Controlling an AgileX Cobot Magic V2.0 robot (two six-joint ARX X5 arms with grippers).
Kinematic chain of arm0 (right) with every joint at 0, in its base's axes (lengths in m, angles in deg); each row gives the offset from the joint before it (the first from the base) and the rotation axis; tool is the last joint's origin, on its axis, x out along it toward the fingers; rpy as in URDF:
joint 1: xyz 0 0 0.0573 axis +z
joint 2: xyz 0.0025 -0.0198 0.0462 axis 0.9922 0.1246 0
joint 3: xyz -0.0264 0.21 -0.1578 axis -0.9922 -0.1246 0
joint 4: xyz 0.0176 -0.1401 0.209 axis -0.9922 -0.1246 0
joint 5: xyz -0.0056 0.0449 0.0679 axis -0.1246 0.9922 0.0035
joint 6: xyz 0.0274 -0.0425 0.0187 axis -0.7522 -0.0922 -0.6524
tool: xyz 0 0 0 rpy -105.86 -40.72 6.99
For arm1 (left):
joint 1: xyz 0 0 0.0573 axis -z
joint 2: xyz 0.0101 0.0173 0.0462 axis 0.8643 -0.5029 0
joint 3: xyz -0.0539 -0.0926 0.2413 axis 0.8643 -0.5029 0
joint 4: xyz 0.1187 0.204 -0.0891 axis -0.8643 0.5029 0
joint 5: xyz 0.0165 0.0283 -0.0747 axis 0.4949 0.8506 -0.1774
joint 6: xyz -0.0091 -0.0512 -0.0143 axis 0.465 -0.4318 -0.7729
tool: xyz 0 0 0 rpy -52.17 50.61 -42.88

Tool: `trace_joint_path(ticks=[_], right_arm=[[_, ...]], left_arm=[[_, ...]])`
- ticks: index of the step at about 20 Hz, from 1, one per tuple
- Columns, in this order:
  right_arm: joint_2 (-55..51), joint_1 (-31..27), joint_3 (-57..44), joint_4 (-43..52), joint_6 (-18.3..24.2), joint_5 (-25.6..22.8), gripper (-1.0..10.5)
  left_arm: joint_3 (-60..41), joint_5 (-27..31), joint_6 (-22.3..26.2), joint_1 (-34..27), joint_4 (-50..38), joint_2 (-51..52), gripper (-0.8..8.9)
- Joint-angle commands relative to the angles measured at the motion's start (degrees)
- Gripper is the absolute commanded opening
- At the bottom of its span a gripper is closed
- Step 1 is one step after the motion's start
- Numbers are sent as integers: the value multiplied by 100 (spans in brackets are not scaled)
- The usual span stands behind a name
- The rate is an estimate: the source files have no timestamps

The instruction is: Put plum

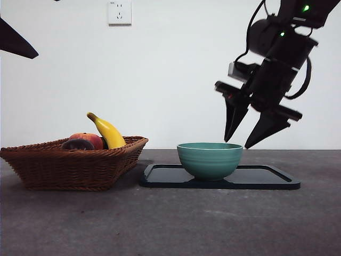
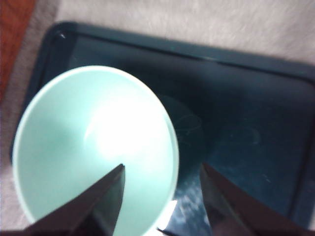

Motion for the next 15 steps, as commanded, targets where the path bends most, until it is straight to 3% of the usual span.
trace_joint_path(ticks=[1,5,9,15], right_arm=[[247,92,133,122,61,-44,241],[411,142,131,225,81,-407,169],[411,146,133,374,79,-472,10],[282,142,144,459,59,-472,9]], left_arm=[[46,-37,55,20,-26,-35,436],[46,-37,52,20,-20,-35,436],[46,-37,52,20,-13,-35,436],[46,-37,52,20,24,-35,436]])
